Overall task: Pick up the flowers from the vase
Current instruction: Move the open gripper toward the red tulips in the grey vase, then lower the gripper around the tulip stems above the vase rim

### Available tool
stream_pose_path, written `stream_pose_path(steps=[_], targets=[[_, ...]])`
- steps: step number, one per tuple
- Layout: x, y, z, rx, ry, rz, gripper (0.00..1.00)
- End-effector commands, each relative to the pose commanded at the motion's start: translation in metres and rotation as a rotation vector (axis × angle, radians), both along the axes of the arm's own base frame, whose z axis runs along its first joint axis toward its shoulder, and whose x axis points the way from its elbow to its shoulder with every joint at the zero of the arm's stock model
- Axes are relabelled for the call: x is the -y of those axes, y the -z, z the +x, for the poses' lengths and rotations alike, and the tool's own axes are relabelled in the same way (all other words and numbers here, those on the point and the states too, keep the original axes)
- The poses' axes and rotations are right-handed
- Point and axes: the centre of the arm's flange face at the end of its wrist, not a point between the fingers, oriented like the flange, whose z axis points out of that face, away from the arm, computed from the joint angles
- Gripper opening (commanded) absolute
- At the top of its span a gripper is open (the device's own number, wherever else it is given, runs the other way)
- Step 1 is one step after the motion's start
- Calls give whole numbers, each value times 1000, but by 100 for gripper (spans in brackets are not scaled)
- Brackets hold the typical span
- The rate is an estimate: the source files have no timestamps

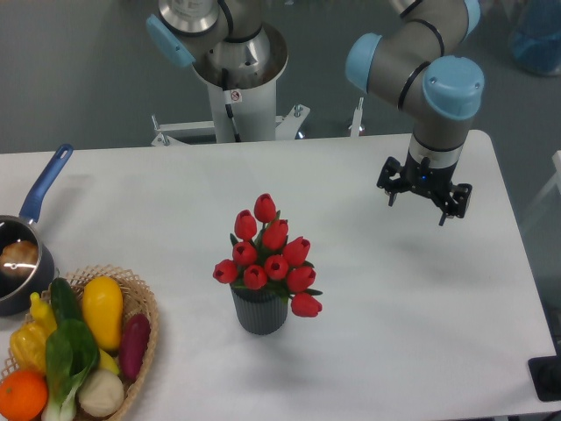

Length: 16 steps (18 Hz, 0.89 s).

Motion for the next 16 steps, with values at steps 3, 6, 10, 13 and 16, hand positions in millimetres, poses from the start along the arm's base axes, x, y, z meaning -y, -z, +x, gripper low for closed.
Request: stream_pose_path(steps=[3, 6, 10, 13, 16], targets=[[0, 1, 0, 1, 0, 1, 100], [-3, 6, 2, 11, 2, 4, 100], [-28, 28, 29, 81, 52, 64, 100], [-54, 36, 57, 125, 109, 104, 100], [-78, 29, 74, 110, 160, 110, 100]])
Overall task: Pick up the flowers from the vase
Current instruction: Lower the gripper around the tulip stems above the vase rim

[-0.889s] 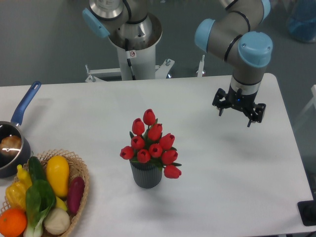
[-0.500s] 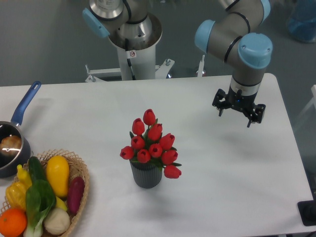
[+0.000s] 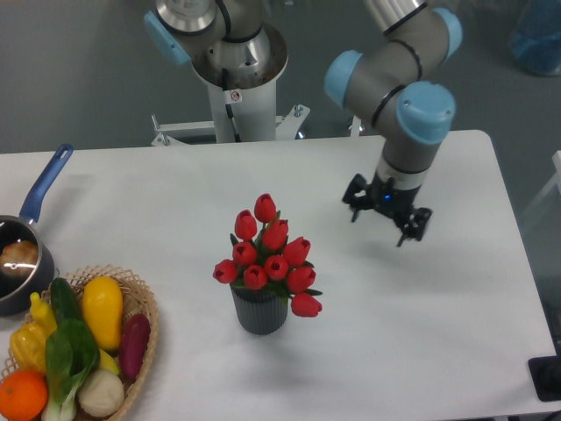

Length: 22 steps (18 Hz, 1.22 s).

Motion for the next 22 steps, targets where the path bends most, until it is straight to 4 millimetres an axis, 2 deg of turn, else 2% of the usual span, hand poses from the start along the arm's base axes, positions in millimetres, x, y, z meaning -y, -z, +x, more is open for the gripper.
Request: stream_pose_path(steps=[2, 3, 6, 7, 9, 11, 14, 17, 19, 22], targets=[[-16, -4, 14, 17, 21, 51, 100], [-18, -16, 18, 24, 20, 99, 100], [-4, -52, 19, 7, -1, 184, 100], [-6, -61, 22, 43, -3, 268, 100], [-2, -67, 18, 174, -19, 504, 100], [-4, -73, 14, 243, -18, 647, 100], [-14, -78, 20, 292, 4, 737, 100], [-25, -68, 24, 329, 65, 816, 100], [-37, -64, 35, 342, 99, 814, 100], [-44, -54, 38, 362, 105, 807, 100]])
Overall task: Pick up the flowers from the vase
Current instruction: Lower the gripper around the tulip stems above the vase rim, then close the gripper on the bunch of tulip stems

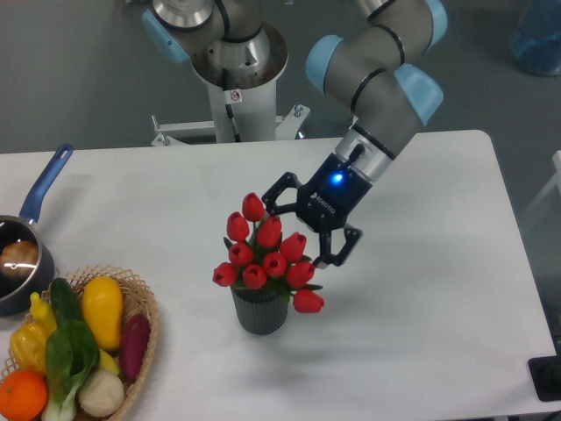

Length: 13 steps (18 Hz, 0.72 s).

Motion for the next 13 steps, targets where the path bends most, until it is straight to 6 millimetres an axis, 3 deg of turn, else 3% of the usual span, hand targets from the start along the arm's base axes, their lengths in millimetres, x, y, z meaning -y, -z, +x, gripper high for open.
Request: stream_pose_path(steps=[2, 3, 6, 7, 13], targets=[[-1, 1, 0, 1, 2, -1, 100], [-1, 2, 0, 3, 2, -1, 90], [1, 2, -2, 2, -2, -3, 16], [2, 1, -4, 0, -6, -4, 2], [6, -5, -8, -8, -16, 1, 0]])
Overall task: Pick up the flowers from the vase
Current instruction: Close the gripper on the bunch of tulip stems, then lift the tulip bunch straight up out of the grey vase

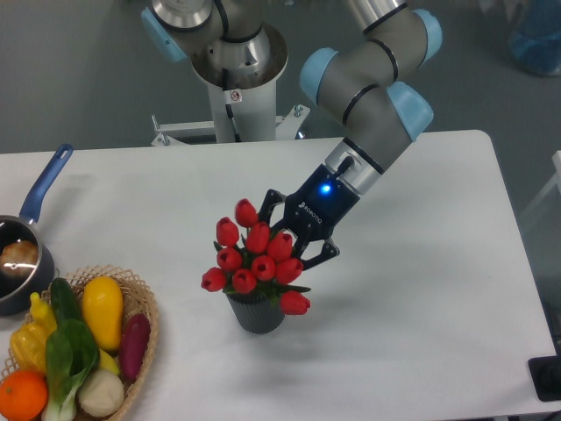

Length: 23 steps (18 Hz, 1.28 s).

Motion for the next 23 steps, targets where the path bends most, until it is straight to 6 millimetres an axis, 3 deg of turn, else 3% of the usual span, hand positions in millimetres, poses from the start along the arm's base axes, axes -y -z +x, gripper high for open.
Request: stream_pose_path(steps=[4, 7, 12, 18, 23], targets=[[2, -3, -1, 0, -6, 2, 0], [5, -17, 0, 2, -15, 32, 0], [3, -73, 4, 99, -75, 95, 0], [12, -145, -19, 221, -173, 152, 0], [32, -169, -31, 246, -206, 202, 0]])
